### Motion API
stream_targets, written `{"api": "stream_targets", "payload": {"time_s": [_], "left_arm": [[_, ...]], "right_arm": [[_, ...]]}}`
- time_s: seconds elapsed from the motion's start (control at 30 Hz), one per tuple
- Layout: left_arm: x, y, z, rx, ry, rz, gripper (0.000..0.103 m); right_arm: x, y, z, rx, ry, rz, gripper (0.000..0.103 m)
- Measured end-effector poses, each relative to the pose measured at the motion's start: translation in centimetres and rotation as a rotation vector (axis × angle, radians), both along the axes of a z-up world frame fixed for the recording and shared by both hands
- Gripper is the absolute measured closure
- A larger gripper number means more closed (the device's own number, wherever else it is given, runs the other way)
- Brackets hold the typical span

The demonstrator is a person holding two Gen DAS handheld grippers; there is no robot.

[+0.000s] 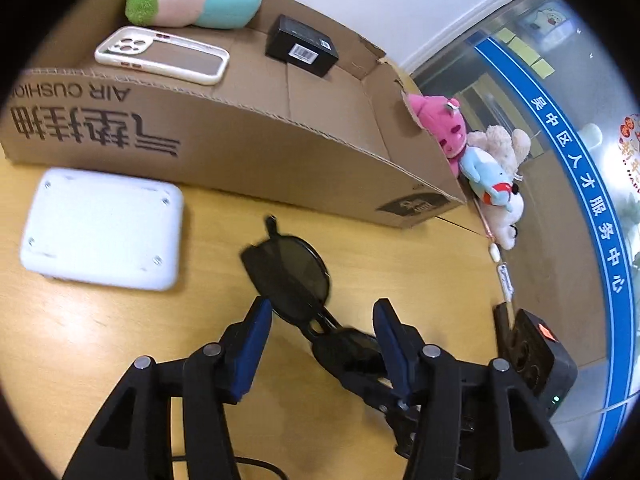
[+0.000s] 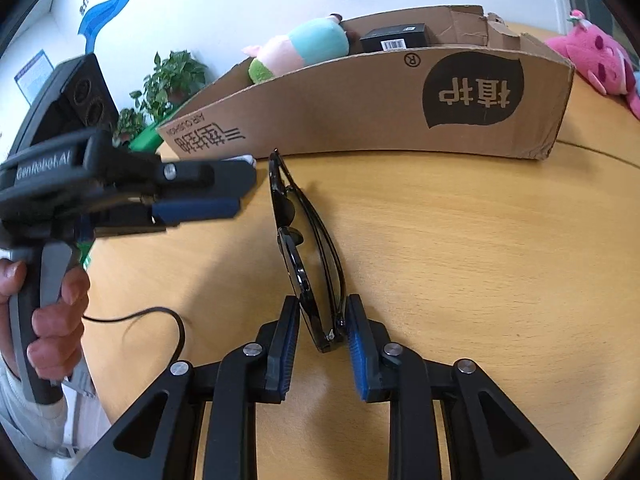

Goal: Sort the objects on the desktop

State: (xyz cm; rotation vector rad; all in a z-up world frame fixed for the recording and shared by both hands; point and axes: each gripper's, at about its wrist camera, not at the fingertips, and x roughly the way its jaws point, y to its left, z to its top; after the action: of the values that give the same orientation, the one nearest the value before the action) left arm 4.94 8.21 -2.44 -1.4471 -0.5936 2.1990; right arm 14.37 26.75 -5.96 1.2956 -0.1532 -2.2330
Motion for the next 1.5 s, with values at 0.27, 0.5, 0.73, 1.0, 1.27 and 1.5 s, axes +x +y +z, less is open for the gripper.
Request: {"api": "stream_targets", "payload": {"time_s": [0.27, 0.5, 0.73, 1.0, 1.27, 1.5], "left_arm": [[-1.6, 0.7, -2.7, -0.029, -0.092, -0.021, 0.051], [-2.2, 0.4, -3.0, 0.019, -0.088, 0.000, 0.053], [-2.0, 0.9, -2.9, 0.008, -0.063, -0.014, 0.072], [-1.7, 1.4, -0.8, -0.020, -0.011, -0.029, 0.083], [-2.2, 2.5, 4.3, -0.026, 0.106, -0.041, 0.085], [-3.8, 3.1, 8.5, -0.038, 0.194, -0.062, 0.090]], "right_arm": [[0.5, -0.2, 2.5, 0.155, 0.061, 0.062, 0.016], [-2.7, -2.6, 0.7, 0.155, 0.004, 0.170, 0.049], [-2.3, -3.4, 1.2, 0.153, 0.010, 0.183, 0.077], [-1.3, -1.5, 2.6, 0.033, 0.016, 0.082, 0.079], [-0.8, -1.0, 7.0, -0.005, 0.118, 0.024, 0.079], [-3.0, -0.2, 11.6, -0.044, 0.225, -0.017, 0.079]]}}
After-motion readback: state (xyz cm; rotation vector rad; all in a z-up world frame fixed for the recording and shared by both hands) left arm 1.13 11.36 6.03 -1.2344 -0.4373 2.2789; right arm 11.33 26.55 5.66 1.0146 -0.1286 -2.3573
